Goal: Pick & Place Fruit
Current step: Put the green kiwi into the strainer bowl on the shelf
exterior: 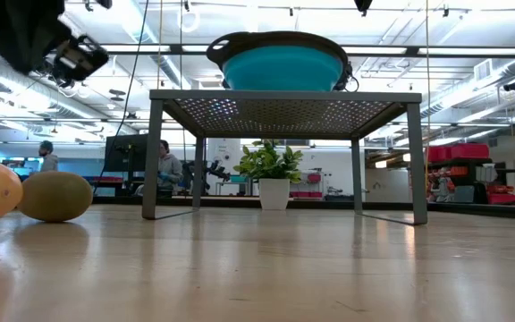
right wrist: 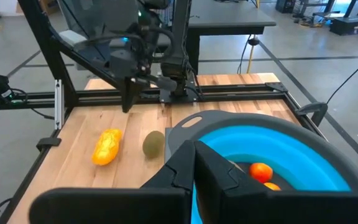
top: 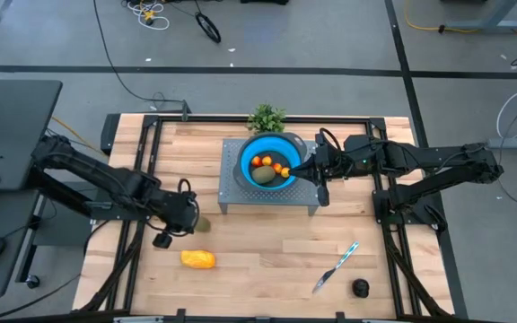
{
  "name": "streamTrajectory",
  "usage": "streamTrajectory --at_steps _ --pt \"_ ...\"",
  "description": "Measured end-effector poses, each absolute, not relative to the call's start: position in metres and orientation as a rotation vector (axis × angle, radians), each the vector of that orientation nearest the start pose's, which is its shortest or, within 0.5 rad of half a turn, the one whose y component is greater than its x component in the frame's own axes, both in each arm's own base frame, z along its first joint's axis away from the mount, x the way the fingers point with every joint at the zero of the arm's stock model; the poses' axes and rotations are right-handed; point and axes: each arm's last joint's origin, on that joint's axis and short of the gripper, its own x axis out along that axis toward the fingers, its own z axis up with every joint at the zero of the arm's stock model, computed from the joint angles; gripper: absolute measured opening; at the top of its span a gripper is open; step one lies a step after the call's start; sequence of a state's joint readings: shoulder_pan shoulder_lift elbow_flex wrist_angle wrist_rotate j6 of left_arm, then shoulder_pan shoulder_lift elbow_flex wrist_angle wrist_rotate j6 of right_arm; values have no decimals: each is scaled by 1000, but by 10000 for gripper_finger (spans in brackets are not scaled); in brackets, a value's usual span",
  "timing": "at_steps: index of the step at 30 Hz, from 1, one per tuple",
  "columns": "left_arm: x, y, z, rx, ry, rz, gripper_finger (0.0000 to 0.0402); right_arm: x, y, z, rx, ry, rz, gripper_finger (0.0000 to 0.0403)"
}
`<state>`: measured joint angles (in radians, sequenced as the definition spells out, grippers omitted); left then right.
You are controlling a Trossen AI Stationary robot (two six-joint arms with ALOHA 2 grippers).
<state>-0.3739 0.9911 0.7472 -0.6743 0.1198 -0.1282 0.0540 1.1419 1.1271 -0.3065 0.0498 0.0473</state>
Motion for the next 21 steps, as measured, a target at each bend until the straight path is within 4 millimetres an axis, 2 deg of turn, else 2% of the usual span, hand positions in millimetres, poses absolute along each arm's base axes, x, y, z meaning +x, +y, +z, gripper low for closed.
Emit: streamTrajectory --at_steps 10,21 --pt "171 -70 216 -45 1029 -351 2 248 12 369 31 321 -4 13" --pt "176 -73 194 -27 1121 -366 1 248 12 369 28 322 -5 13"
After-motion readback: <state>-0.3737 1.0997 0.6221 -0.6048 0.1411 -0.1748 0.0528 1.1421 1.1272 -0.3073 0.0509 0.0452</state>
